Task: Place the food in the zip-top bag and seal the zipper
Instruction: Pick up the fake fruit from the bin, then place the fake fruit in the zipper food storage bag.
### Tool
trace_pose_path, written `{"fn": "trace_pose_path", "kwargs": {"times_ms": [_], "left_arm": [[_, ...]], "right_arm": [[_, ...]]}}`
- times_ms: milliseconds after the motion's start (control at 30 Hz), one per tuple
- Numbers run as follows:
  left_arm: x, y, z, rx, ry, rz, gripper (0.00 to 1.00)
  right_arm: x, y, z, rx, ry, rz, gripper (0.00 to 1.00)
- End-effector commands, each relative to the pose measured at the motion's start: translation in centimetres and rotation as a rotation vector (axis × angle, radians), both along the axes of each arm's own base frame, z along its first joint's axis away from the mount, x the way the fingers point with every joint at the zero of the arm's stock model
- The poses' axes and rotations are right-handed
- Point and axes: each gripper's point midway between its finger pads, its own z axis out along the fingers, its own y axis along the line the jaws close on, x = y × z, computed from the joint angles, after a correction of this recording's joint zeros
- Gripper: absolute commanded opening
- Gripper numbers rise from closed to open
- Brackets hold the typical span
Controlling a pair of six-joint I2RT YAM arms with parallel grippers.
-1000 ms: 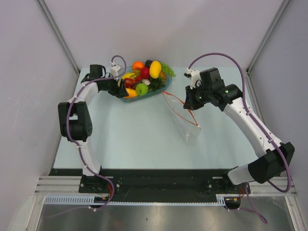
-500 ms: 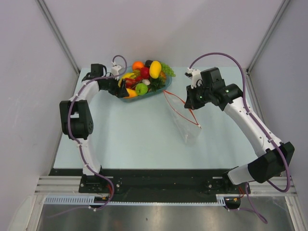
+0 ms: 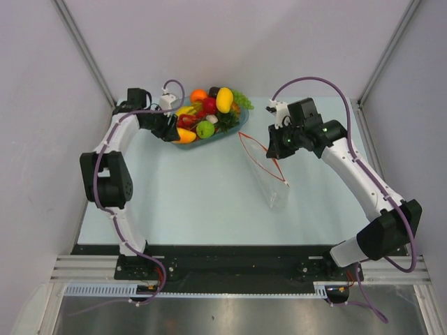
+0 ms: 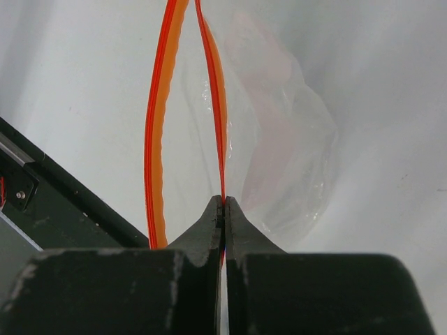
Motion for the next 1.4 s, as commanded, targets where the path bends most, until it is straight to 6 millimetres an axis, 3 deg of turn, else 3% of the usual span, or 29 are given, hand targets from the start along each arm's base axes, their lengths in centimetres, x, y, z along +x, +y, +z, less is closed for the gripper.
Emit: {"fn": "trace_pose_path", "kwargs": {"times_ms": [0,133,233,267,300,400,467,567,600,667,767,867,1000,1133,1300,1333,1367], "left_arm": [[-1.7,1.3,6.3,0.113,-0.096,-0.019,0.33],[-4.3,2.4,7.9,0.176,-0.041,-0.013,0.27],[-6.3,1.9,11.1,0.153,-0.070,-0.025,0.26],[-7.3,1.3,13.4,0.119,-0.117,-0.032,0.26],[-7.9,0.9,14.6,0.086,-0.119,-0.013,0.26],[-11.4,-4.2,18.6,-0.034,-0.131,-0.064,0.26],[-13.2,-6.9,19.9,-0.098,-0.094,-0.062,0.24],[-17.4,-13.1,21.3,-0.194,-0.025,-0.159,0.23],[-18.3,-14.1,22.1,-0.213,-0.041,-0.174,0.23],[-20.4,-16.2,21.7,-0.194,-0.046,-0.227,0.25],[-21.6,-17.0,20.9,-0.190,0.004,-0.188,0.27],[-21.7,-17.4,19.2,-0.172,0.077,-0.179,0.24],[-21.2,-17.7,15.3,-0.099,0.213,-0.159,0.09],[-20.5,-17.9,13.4,-0.073,0.283,-0.118,0.05],[-19.0,-18.4,14.4,-0.127,0.257,-0.009,0.06],[-18.4,-18.5,15.9,-0.169,0.202,0.004,0.07],[-18.2,-18.6,15.8,-0.186,0.197,0.029,0.12]], "right_arm": [[1.0,0.6,2.0,0.041,-0.050,-0.016,0.00],[1.2,1.1,2.5,0.054,-0.062,-0.016,0.00],[1.0,1.7,3.1,0.069,-0.073,0.004,0.00],[1.0,1.9,3.1,0.072,-0.074,0.009,0.00],[0.8,2.1,3.2,0.073,-0.076,0.019,0.00],[0.2,3.1,3.1,0.083,-0.068,0.043,0.00],[-0.3,3.9,2.9,0.080,-0.071,0.064,0.00],[-0.6,4.6,2.9,0.068,-0.086,0.074,0.00],[-0.7,4.7,2.9,0.064,-0.093,0.078,0.00],[-0.8,4.8,3.1,0.053,-0.108,0.080,0.00],[-1.0,5.0,3.3,0.049,-0.118,0.086,0.00],[-1.3,5.4,3.4,0.036,-0.141,0.102,0.00],[-1.2,5.6,4.1,0.024,-0.178,0.100,0.00],[-1.9,6.0,4.7,0.022,-0.200,0.129,0.00],[-2.8,6.5,5.8,0.031,-0.236,0.141,0.00],[-2.9,6.6,6.0,0.040,-0.238,0.143,0.00],[-3.0,6.8,6.2,0.048,-0.237,0.144,0.00]]}}
